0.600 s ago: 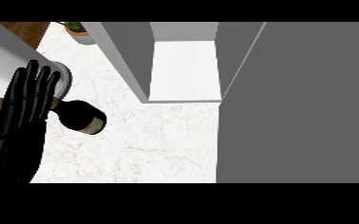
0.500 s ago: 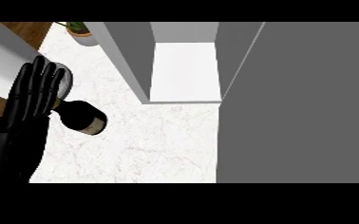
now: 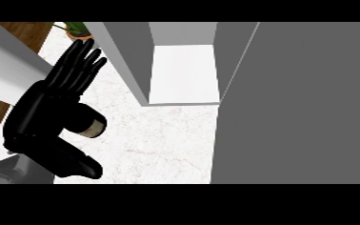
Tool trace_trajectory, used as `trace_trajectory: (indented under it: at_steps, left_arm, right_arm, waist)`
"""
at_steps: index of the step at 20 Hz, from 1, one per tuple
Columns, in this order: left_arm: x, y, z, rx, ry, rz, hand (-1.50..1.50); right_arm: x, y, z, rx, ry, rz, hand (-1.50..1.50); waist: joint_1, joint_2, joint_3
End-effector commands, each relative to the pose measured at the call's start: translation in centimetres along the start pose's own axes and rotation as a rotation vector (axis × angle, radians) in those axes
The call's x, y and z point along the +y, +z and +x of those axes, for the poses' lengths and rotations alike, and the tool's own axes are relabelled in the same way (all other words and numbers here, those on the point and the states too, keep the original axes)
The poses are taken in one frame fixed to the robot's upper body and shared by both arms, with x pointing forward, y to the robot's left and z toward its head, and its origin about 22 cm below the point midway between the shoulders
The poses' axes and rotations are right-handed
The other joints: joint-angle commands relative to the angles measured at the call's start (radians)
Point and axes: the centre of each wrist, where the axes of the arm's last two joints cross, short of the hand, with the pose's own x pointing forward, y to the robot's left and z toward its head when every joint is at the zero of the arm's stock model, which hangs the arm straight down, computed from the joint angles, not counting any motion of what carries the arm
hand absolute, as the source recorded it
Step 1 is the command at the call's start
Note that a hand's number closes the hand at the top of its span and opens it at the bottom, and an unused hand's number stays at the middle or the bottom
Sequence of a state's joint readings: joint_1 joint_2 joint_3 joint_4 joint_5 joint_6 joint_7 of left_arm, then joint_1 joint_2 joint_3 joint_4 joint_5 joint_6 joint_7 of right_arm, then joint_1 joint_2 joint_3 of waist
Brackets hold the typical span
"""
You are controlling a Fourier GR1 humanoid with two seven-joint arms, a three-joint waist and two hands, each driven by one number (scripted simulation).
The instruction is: Pick up the wine, place it into the cabinet and close the cabinet
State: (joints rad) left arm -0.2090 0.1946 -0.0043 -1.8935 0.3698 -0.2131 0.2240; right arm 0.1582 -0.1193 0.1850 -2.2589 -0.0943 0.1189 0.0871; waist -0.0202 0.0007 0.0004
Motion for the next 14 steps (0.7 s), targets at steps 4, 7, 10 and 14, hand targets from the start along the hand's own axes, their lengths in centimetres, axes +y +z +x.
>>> trace_trajectory:
  at_steps: [4, 7, 10, 14]
  left_arm:
    - [-1.4, -0.1, 4.0, 0.062, 0.093, -0.073, -1.50]
    - [-2.9, 0.3, 6.3, 0.058, 0.104, -0.070, -1.50]
    - [-2.1, 1.6, 6.9, 0.090, 0.097, -0.058, -1.50]
    - [-5.1, 1.8, 9.3, 0.076, 0.103, -0.066, -1.50]
  right_arm:
    - [0.8, 3.1, 5.6, 0.028, -0.046, 0.064, -1.50]
    - [2.1, 2.9, 7.4, 0.017, -0.048, 0.053, -1.50]
    - [2.7, 3.9, 6.4, 0.013, -0.065, 0.057, -1.50]
    - [2.4, 4.3, 9.2, 0.041, -0.057, 0.065, -1.50]
  waist:
    - [0.014, -0.005, 0.000]
    - [0.018, -0.005, -0.001]
    - [0.016, -0.005, 0.000]
    - [0.014, -0.007, 0.000]
